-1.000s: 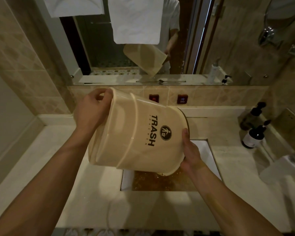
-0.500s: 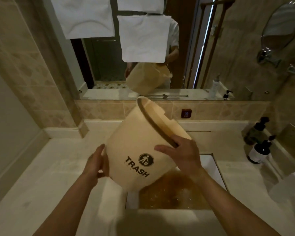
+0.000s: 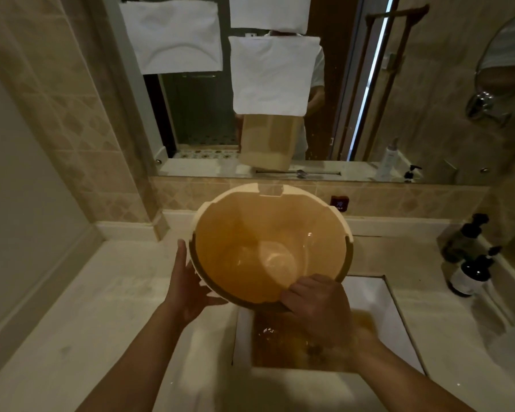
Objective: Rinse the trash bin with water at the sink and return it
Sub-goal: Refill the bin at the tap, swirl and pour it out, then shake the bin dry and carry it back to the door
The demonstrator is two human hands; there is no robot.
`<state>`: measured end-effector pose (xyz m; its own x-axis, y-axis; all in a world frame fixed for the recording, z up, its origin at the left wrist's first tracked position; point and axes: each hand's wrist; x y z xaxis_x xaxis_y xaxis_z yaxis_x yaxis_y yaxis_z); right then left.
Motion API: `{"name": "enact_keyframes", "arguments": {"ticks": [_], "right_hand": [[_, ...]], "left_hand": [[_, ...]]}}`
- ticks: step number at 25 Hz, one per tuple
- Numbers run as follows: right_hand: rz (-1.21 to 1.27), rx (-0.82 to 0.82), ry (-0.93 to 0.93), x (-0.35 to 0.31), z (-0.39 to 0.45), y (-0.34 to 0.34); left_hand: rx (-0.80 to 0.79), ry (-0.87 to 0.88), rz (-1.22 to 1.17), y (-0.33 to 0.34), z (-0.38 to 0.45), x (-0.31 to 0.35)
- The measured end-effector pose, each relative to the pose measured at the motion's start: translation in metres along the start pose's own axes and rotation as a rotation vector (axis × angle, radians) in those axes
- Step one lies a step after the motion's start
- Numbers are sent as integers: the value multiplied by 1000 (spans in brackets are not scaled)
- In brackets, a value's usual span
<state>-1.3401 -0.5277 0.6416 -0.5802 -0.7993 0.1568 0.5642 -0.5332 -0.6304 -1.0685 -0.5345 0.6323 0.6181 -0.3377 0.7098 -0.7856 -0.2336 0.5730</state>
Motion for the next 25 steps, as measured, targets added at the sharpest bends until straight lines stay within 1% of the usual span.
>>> {"name": "enact_keyframes", "arguments": {"ticks": [2, 4, 6, 10, 12, 14, 18, 21, 25], "right_hand": [[-26, -11, -71, 3, -4, -3], [-77, -37, -149, 11, -10, -8], [-132, -61, -210, 21, -15, -14], [-194, -24, -218, 40, -10, -25], [-225, -12, -228, 47, -2, -29], [-253, -11, -244, 54, 4, -31], [-289, -45, -264, 63, 7, -37], [-296, -72, -272, 66, 7, -41], [-312, -39, -253, 65, 9, -48]], "left_hand": [[-46, 112, -7, 16, -16, 7], [-23, 158, 7, 34, -36, 11], [-39, 215, 31, 40, -46, 14], [-169, 361, 66, 54, -51, 20], [-161, 426, 69, 70, -50, 22], [-118, 475, 53, 86, -47, 21], [-44, 528, 7, 100, -39, 14], [-30, 512, -35, 104, -36, 8], [-11, 514, -8, 104, -33, -1]]}}
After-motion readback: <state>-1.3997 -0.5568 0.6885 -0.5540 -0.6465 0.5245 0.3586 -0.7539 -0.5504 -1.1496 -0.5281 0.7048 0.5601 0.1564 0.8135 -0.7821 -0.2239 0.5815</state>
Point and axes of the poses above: each hand's wrist, its own z-axis towards the middle knuckle, its own y-axis out of the palm, x = y × z, and after that the axes turned 2 degrees about -z, right-handed
